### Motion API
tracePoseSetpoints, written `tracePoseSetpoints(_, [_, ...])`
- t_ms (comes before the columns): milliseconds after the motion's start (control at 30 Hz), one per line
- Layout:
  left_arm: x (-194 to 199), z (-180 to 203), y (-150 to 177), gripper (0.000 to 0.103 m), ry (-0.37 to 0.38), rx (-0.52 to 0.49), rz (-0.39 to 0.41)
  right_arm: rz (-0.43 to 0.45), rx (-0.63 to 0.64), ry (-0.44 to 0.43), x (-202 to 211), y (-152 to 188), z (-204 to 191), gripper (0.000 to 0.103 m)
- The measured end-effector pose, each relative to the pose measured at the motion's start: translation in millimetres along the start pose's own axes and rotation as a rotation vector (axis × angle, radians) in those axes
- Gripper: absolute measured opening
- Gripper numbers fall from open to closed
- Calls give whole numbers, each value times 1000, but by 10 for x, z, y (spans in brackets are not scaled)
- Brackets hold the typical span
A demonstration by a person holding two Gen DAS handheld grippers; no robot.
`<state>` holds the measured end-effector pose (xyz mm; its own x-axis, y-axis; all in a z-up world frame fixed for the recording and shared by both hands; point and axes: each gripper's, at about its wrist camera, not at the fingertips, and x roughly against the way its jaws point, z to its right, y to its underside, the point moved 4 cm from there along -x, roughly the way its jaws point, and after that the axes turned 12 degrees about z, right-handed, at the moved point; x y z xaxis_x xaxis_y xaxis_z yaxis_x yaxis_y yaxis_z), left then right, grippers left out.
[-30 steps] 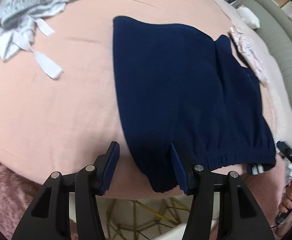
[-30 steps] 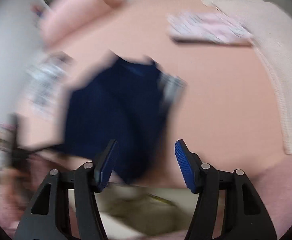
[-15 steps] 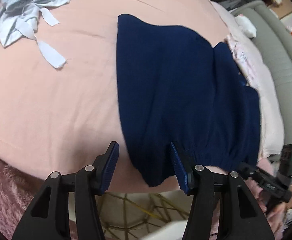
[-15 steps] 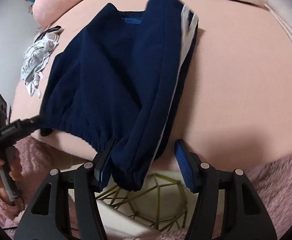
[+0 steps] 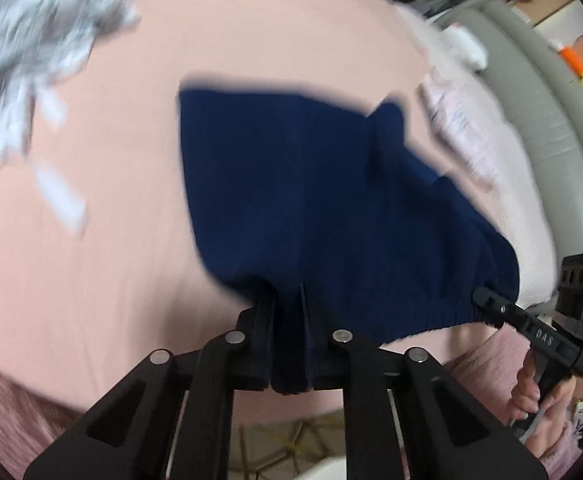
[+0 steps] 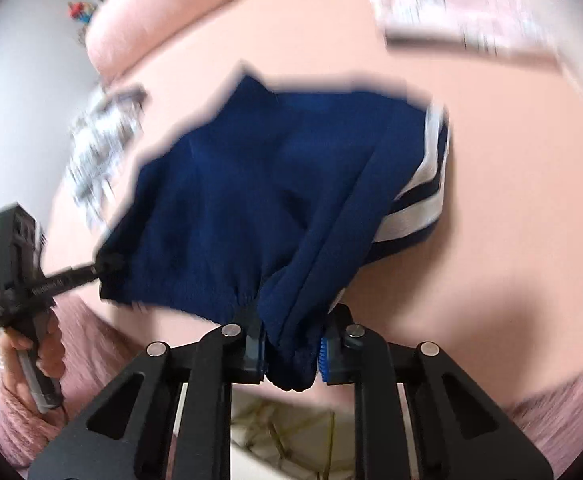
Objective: Fold clothes
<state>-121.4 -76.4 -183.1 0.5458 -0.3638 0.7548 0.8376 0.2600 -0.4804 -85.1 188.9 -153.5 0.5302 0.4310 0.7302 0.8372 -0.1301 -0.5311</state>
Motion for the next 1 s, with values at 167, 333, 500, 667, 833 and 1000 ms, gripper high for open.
tracePoseSetpoints(167, [686,540,-837,12,102,-121,248,289,44,-116,759,-981,-460,14])
tracePoseSetpoints(333, [1242,449,-596,12,54,-173,334,432,60,-116,1241,-989,-581,14])
tracePoseSetpoints(500, [400,48,-97,13,-33,-73,136,283,0,32,829,-377,-105,16])
tracePoseSetpoints(667, [-119,-406,517,38,-83,28,-38,188,-12,141,526,29,189,27])
tracePoseSetpoints(833, [1,-505,672,60,13,101,-7,116,1,238,274,316,407,35])
tracePoseSetpoints(1000, [-162,-439,722,57,-42,-10,-22,0,66,303,-52,398,470,34])
